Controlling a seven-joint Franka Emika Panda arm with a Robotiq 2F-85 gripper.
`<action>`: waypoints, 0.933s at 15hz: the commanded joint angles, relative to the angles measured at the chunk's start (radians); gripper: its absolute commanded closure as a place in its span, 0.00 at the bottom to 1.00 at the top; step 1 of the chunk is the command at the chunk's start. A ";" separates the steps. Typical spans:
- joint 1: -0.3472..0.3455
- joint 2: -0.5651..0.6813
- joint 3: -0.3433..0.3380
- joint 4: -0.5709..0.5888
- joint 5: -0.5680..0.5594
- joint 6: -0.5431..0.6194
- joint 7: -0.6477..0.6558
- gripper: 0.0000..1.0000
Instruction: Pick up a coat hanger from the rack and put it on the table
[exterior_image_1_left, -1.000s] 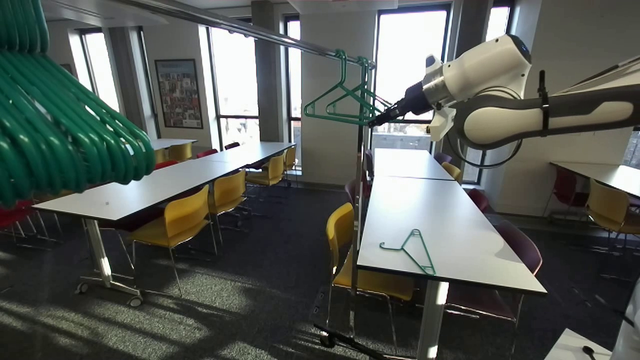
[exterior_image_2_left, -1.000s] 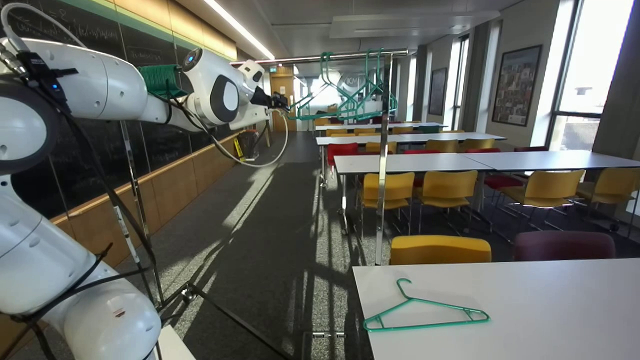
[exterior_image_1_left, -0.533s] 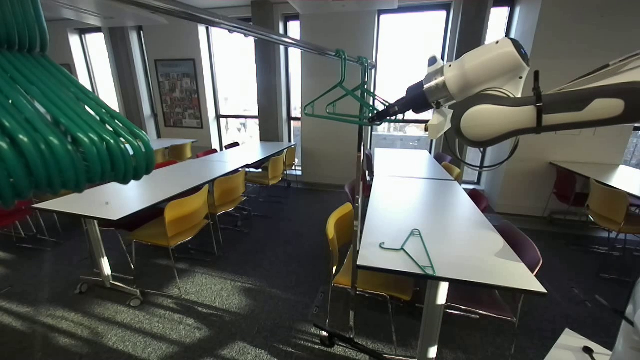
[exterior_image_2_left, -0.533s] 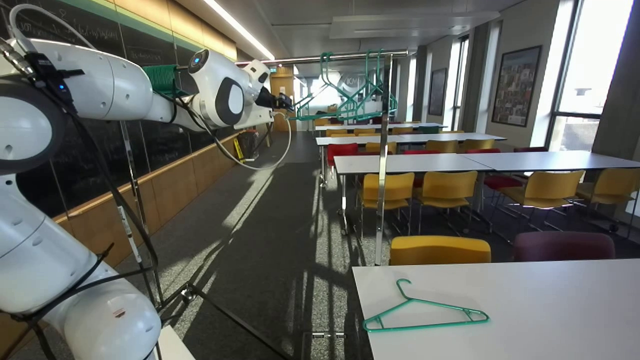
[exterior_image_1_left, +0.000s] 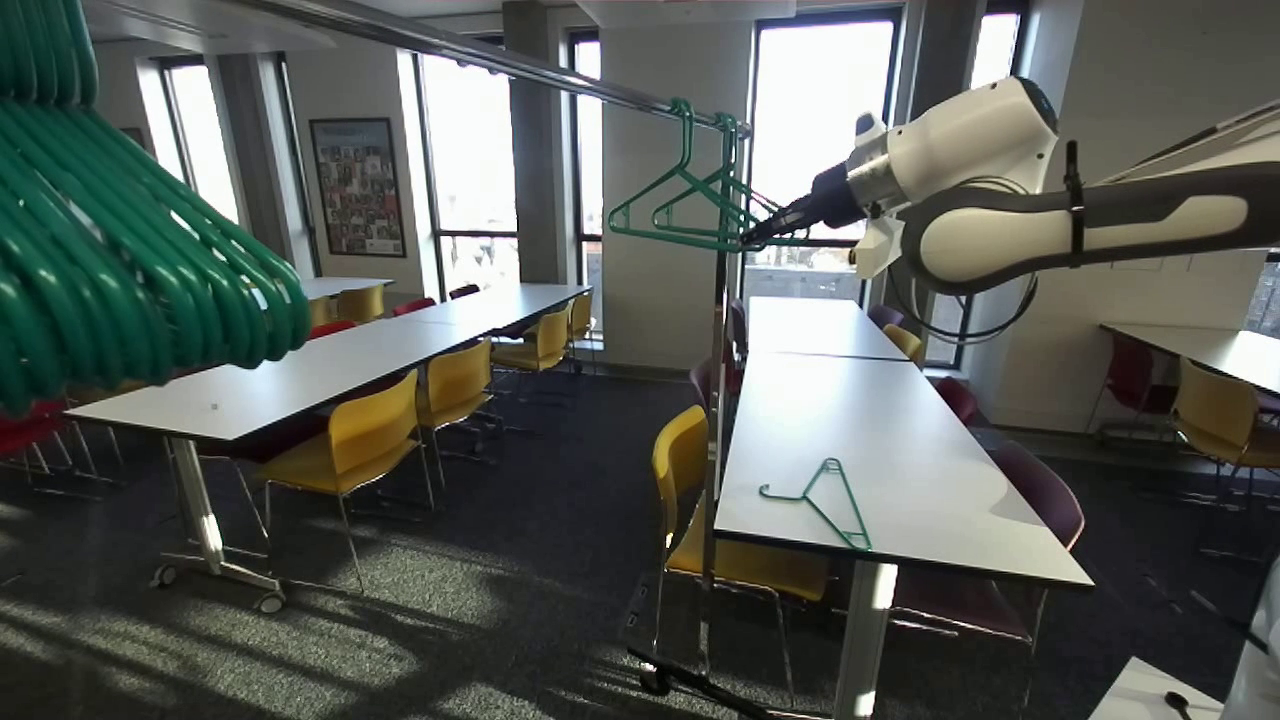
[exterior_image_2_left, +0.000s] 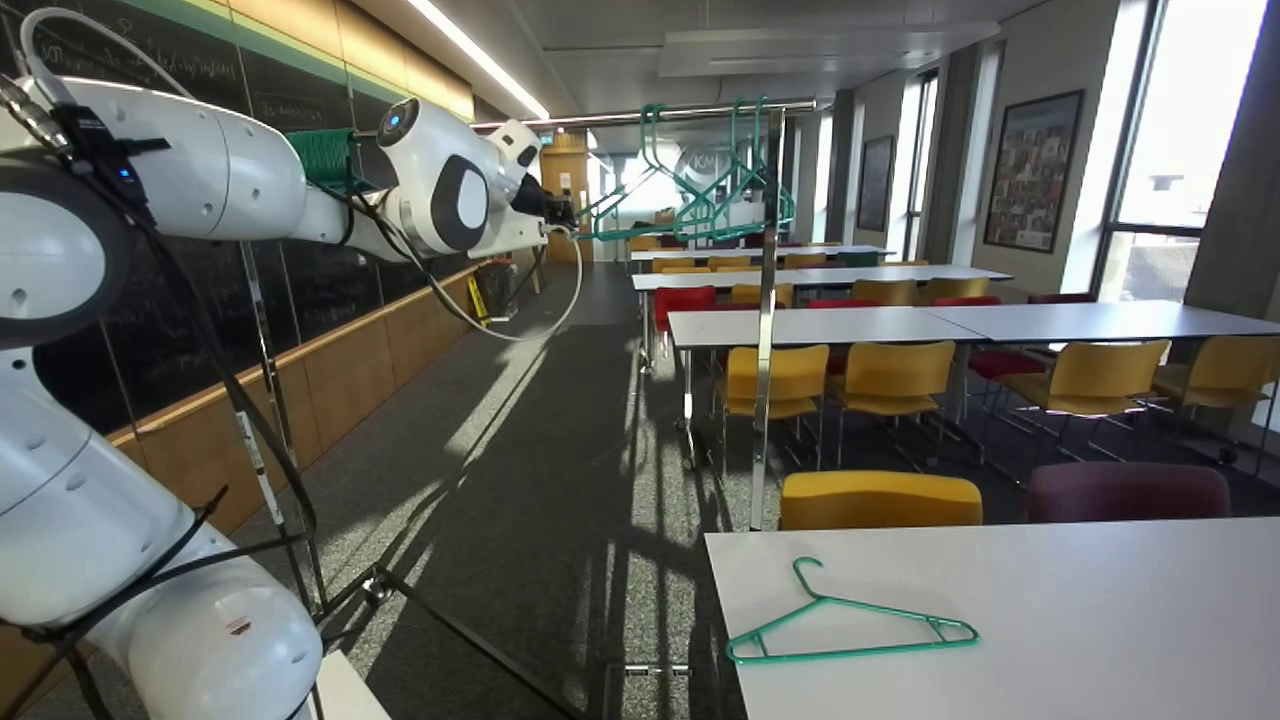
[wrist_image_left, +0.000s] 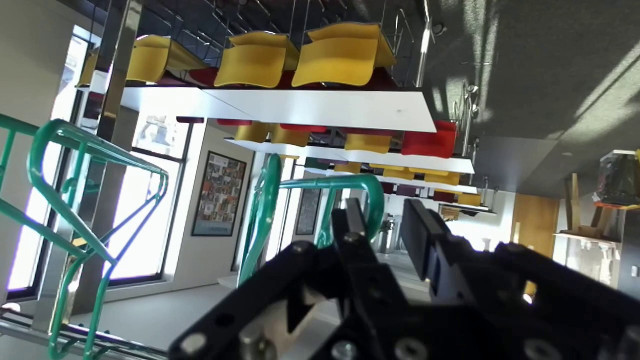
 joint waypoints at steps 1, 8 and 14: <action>0.000 0.019 -0.003 0.023 0.018 0.028 -0.005 0.99; 0.002 0.019 -0.005 0.019 0.015 0.028 -0.012 1.00; 0.004 0.016 0.000 0.020 0.003 0.021 -0.028 0.58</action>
